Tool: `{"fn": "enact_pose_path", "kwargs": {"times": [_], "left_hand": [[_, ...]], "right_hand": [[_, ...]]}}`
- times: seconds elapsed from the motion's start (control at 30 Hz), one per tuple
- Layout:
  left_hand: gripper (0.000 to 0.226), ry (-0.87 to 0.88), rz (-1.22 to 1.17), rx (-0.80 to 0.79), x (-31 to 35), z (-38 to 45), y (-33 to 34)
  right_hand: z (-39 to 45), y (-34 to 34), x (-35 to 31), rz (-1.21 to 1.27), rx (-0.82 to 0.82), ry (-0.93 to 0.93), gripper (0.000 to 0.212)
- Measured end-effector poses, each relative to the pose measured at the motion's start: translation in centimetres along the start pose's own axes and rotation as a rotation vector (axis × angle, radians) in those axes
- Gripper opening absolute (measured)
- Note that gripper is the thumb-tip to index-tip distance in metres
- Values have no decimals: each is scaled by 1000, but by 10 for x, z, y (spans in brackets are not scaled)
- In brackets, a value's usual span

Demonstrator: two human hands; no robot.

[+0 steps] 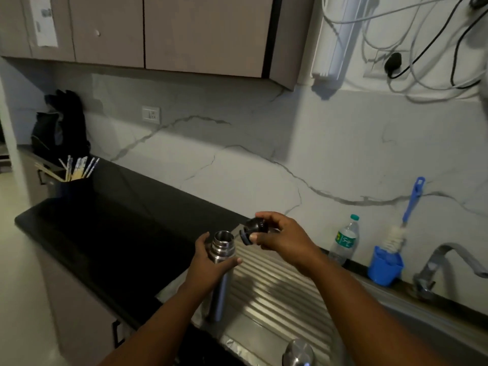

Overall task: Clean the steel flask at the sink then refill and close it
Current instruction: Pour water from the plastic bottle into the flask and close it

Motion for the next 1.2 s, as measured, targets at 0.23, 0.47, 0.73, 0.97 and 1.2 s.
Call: {"fn": "enact_pose_path", "kwargs": {"times": [0.23,0.47,0.73,0.97,1.2], "left_hand": [[56,54,-3,-151,-17,16,8],[65,50,51,-204,-33,29,7],[73,160,182,-197,-26,31,5],[67,188,204,-178,-16,29,1],[71,197,224,-189,-14,29,1]], "right_hand": [[39,56,-32,-566,-64,3,57],[70,86,-34,-976,-200,219,59],[65,89,-20,-1157,-68,427,55],[51,72,-10,-1086,130,583,98],[62,96,-9,-863,-138,433,46]]}}
Point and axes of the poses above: each hand's wrist, its own z-axis towards the middle knuckle, its own y-axis out of the palm, x = y × z, the point moved 9 cm from there along z, towards the middle knuckle, and after that the axes turned 1 degree about -x, right-handed, at the moved point
